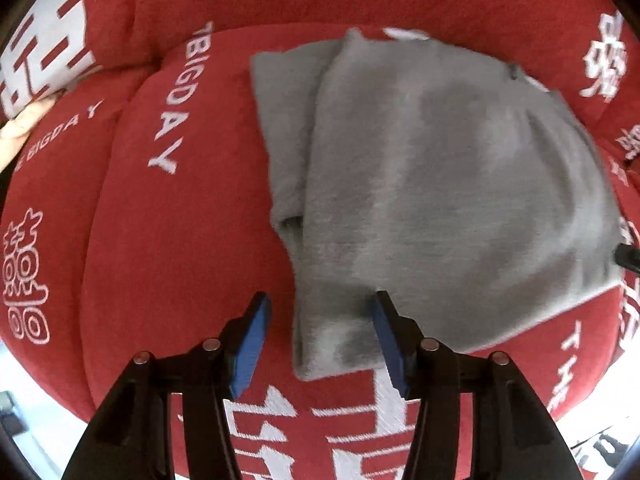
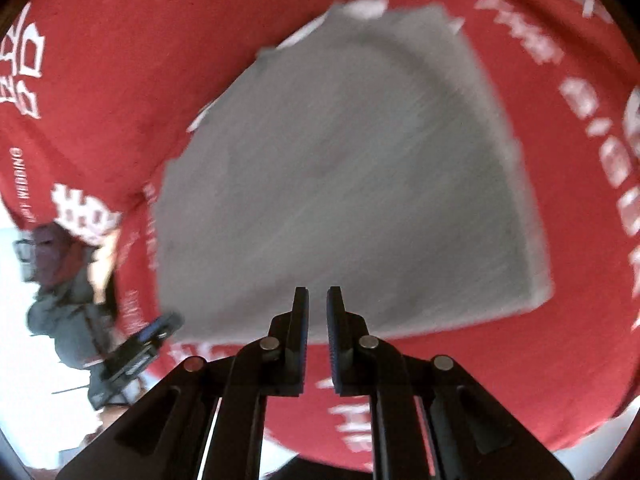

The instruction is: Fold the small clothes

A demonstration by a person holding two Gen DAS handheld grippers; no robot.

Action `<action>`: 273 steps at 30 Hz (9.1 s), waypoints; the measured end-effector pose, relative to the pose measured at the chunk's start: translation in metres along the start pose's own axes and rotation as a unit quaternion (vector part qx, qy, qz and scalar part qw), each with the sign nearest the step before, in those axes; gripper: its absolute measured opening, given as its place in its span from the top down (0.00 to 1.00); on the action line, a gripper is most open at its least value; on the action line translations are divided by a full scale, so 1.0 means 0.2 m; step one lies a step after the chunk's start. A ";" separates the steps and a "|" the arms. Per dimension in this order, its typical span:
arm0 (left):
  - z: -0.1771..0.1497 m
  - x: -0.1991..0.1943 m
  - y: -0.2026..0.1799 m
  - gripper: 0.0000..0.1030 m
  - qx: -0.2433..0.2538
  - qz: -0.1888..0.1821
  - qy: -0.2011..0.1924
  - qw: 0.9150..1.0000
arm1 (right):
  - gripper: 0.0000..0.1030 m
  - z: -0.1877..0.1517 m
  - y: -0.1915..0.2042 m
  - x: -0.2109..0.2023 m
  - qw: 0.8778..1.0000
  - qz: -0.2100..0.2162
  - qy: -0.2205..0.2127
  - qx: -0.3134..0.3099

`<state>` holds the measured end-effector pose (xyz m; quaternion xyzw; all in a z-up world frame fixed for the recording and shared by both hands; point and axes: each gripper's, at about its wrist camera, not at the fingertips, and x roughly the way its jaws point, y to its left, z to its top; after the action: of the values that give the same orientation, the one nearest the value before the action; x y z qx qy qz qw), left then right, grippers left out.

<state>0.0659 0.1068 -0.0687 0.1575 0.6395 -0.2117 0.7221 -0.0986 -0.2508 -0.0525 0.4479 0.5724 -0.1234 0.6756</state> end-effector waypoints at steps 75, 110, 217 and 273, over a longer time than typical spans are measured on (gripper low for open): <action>-0.02 0.06 0.11 0.06 -0.333 -0.327 -0.049 0.883 | 0.91 -0.19 0.46 0.54 0.947 0.288 0.087 0.115; 0.09 -0.26 -0.47 0.85 0.158 0.056 -0.210 0.963 | 0.00 0.47 1.55 0.89 0.891 -0.021 0.309 -0.332; 0.16 -0.03 -1.04 0.13 0.129 -0.042 0.007 0.991 | 0.78 -0.14 -0.59 -0.41 0.990 -0.005 -0.051 0.130; 0.25 0.05 -1.12 0.12 0.116 -0.038 0.055 0.991 | 0.54 0.23 -0.61 -0.36 0.995 0.032 -0.026 0.093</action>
<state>-0.0036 -0.1112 -0.0631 0.2274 0.6552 -0.3021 0.6540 -0.1733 -0.3795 -0.0476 0.5239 0.5260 -0.1657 0.6491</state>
